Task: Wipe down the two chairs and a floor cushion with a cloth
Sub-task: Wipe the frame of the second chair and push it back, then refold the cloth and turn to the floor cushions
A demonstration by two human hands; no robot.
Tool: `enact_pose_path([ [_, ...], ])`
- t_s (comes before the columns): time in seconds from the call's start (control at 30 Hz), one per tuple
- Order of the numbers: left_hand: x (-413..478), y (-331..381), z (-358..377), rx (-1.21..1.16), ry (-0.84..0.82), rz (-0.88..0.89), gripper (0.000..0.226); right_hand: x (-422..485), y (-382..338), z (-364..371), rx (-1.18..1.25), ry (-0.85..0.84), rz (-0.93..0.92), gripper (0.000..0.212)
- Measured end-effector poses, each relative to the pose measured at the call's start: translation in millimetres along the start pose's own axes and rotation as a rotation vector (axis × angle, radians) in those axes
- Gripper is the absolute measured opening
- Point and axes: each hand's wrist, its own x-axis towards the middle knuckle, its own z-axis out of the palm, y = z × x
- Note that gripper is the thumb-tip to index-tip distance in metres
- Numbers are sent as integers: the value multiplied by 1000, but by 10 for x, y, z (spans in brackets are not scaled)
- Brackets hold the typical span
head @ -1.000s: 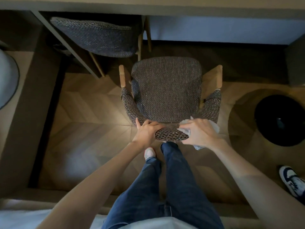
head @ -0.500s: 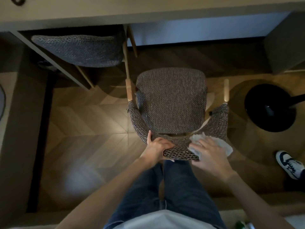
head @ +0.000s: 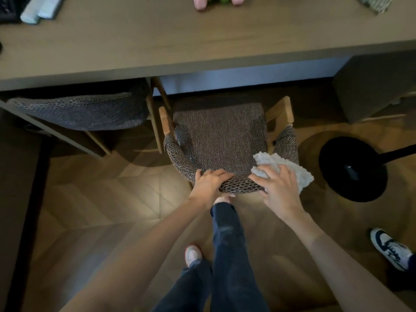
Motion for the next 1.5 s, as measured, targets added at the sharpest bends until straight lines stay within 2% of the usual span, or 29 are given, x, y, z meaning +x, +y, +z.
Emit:
enact_pose_path([
  [0.2, 953, -137, -362, -17, 90, -40, 63, 1021, 490, -47, -23, -59, 19, 50],
  [0.47, 1799, -575, -864, 9, 98, -136, 62, 2185, 774, 62, -35, -176, -22, 47],
  [0.83, 2288, -1191, -1691, 38, 80, -242, 55, 3427, 608, 220, 47, -218, -152, 48],
  [1.07, 2334, -1193, -1835, 200, 15, -336, 61, 3558, 500, 263, 43, -243, -172, 51],
  [1.13, 2293, -1098, -1847, 122, 34, -388, 63, 3606, 501, 174, 115, -302, -124, 52],
  [1.2, 2164, -1000, -1898, 0, 80, -388, 65, 3630, 521, 16, 285, -339, -89, 50],
  [1.33, 1538, -777, -1990, -306, 339, -357, 62, 3420, 457, -406, 800, -277, -66, 62],
  [1.4, 1139, -674, -2035, -498, 444, -356, 66, 3277, 266, -629, 1001, -275, -100, 66],
  [1.5, 528, -617, -2126, -873, 549, -414, 74, 3091, -184, -886, 1168, -310, -226, 69],
])
